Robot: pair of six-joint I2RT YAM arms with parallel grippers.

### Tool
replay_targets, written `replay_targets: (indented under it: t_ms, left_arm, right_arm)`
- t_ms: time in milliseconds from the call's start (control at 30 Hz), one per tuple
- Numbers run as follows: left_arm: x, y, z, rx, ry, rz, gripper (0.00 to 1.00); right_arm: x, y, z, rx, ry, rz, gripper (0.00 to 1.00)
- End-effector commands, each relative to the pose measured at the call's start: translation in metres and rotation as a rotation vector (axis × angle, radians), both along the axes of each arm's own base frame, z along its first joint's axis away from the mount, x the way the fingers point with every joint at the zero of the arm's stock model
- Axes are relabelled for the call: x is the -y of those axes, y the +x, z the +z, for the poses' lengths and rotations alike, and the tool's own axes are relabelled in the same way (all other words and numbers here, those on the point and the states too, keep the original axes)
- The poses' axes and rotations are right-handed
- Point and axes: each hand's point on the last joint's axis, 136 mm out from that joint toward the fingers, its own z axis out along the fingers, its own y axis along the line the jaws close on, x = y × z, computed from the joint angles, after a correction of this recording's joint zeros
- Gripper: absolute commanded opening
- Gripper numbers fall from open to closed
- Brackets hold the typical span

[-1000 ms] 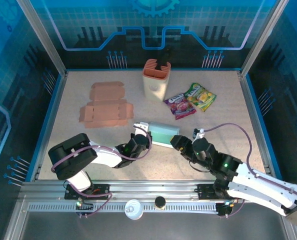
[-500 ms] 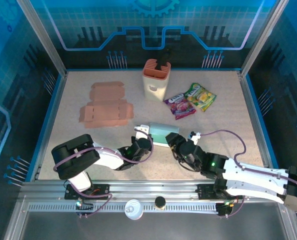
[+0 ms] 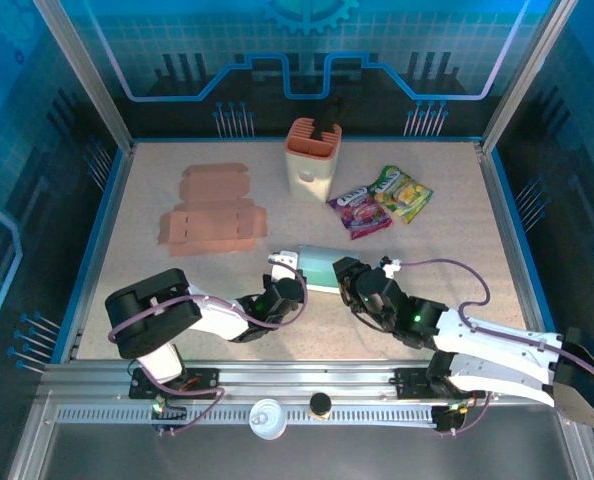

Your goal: Fold the paper box

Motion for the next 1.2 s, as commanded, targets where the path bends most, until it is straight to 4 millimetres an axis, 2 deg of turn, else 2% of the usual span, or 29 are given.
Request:
replay_targets:
  t_ms: [0,100,200,300,533,700,900,1167]
  left_arm:
    - [-0.004,-0.005,-0.014,-0.032,0.038,0.009,0.00]
    - [-0.003,-0.005,-0.014,-0.033,0.040,0.009,0.00]
    - [-0.004,-0.005,-0.014,-0.032,0.041,0.010,0.00]
    - [-0.003,-0.005,-0.014,-0.033,0.041,0.010,0.00]
    - [-0.004,-0.005,-0.015,-0.035,0.042,0.017,0.00]
    - [-0.003,-0.005,-0.015,-0.035,0.041,0.016,0.00]
    - [-0.004,-0.006,-0.014,-0.036,0.041,0.017,0.00]
    - [-0.005,-0.007,-0.014,-0.035,0.043,0.016,0.00]
  right_arm:
    - [-0.005,0.008,0.003,-0.001,0.058,-0.015,0.32]
    - [-0.007,0.010,-0.002,-0.016,0.065,-0.014,0.28]
    - [-0.008,0.010,-0.003,-0.019,0.068,-0.009,0.28]
    - [-0.006,0.006,-0.001,-0.009,0.059,0.004,0.36]
    - [0.003,-0.018,0.002,0.014,0.005,0.017,0.49]
    - [0.000,-0.020,-0.008,0.006,0.012,0.013,0.52]
    - [-0.007,-0.009,-0.015,-0.005,0.031,-0.005,0.51]
    - [-0.015,0.013,-0.015,0.000,0.074,-0.019,0.37]
